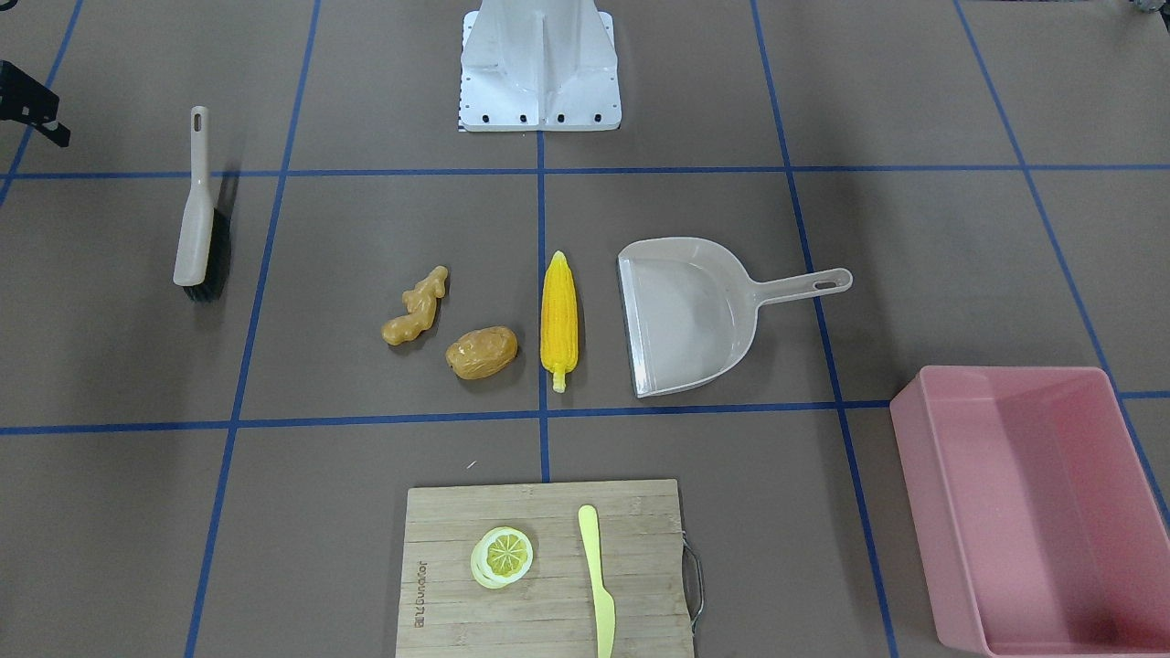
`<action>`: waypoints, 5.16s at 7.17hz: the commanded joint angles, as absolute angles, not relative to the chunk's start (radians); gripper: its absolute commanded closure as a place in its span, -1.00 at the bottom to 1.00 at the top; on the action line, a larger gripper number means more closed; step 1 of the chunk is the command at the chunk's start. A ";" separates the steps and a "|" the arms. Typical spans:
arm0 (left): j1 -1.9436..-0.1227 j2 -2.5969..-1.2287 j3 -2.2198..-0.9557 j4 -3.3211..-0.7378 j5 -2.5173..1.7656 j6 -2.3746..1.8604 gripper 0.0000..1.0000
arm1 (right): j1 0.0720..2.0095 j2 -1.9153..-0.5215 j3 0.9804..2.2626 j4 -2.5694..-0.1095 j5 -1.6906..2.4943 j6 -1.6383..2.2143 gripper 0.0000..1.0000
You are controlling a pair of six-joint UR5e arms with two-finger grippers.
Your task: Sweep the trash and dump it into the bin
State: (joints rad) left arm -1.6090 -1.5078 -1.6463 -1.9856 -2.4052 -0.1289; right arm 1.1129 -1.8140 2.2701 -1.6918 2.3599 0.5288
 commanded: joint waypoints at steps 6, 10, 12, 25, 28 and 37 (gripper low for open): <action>-1.303 -1.698 -1.649 -2.197 -2.398 -0.337 -0.94 | 0.752 -1.818 2.224 -1.583 2.226 0.824 -1.00; -1.113 -1.681 -1.652 -2.474 -2.338 -0.159 -0.94 | 0.576 -1.827 2.203 -1.453 2.145 0.907 -1.00; -0.998 -1.728 -1.660 -2.520 -2.338 -0.365 -0.96 | 0.502 -1.856 2.200 -1.410 2.089 0.963 -1.00; -0.832 -1.787 -1.438 -2.807 -2.294 -0.129 -0.61 | 0.459 -1.962 2.172 -1.301 2.134 0.968 0.70; -0.789 -1.787 -1.440 -2.809 -2.263 -0.130 -0.60 | 0.457 -1.965 2.200 -1.298 2.135 1.012 1.00; -0.782 -1.784 -1.447 -2.836 -2.266 -0.043 1.00 | 0.384 -1.376 2.168 -1.838 2.064 0.939 1.00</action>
State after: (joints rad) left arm -0.7824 -1.7848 -1.4464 -2.8303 -2.2645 -0.0593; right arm 0.4101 -1.4377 2.1865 -1.7838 2.0957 0.9487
